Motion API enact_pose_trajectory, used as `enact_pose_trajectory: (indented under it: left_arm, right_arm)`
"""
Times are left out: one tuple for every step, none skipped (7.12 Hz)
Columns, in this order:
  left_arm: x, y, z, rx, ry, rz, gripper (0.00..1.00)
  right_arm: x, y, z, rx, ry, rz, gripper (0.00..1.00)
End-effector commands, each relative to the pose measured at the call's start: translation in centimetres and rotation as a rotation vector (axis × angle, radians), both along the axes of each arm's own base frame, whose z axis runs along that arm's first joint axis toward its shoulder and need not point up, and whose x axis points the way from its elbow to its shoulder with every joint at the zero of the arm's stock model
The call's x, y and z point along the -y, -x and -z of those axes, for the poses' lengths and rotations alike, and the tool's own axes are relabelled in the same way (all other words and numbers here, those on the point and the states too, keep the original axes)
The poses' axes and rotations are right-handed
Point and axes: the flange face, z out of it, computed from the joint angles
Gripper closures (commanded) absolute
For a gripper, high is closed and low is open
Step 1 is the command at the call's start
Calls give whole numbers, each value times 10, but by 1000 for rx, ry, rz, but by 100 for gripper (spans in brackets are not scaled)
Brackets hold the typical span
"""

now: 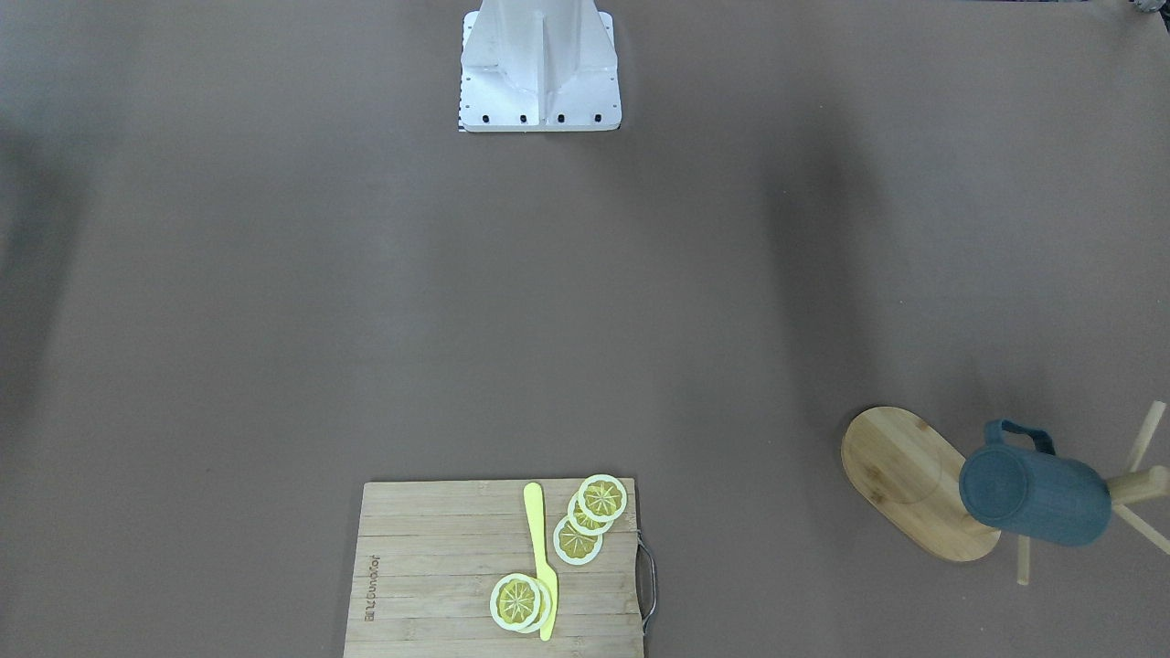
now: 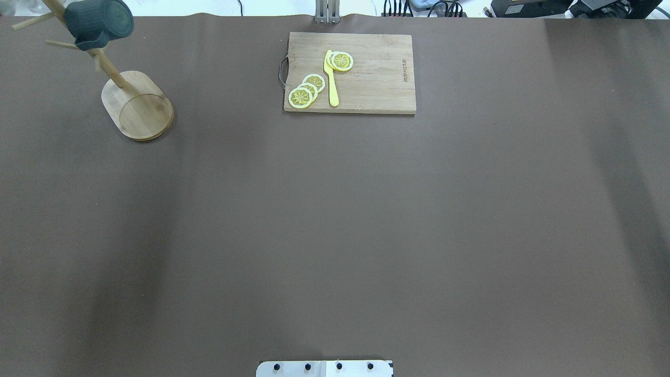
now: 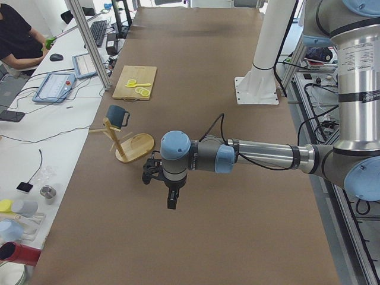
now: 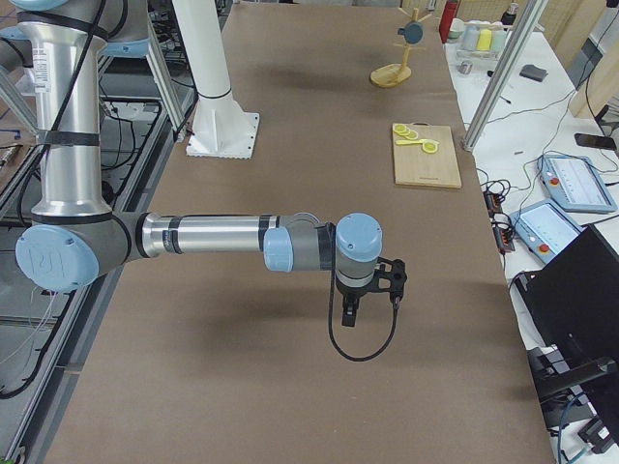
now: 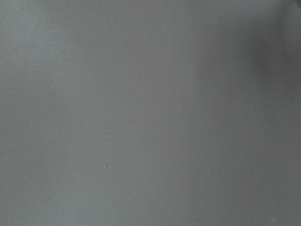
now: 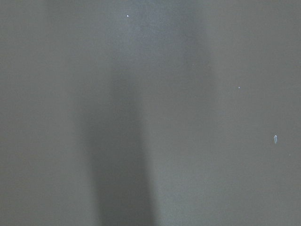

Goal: Hang cup on storage rack

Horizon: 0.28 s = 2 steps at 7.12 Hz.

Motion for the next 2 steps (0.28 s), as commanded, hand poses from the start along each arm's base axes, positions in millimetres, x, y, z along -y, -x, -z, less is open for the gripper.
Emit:
enact_pose_trajectory:
  left_arm:
    - [0, 0, -1, 0, 3, 1, 1]
    - [0, 0, -1, 0, 2, 0, 1]
  right_arm:
    - [0, 0, 0, 0, 0, 0, 0]
    - [1, 0, 1, -1, -1, 0, 0]
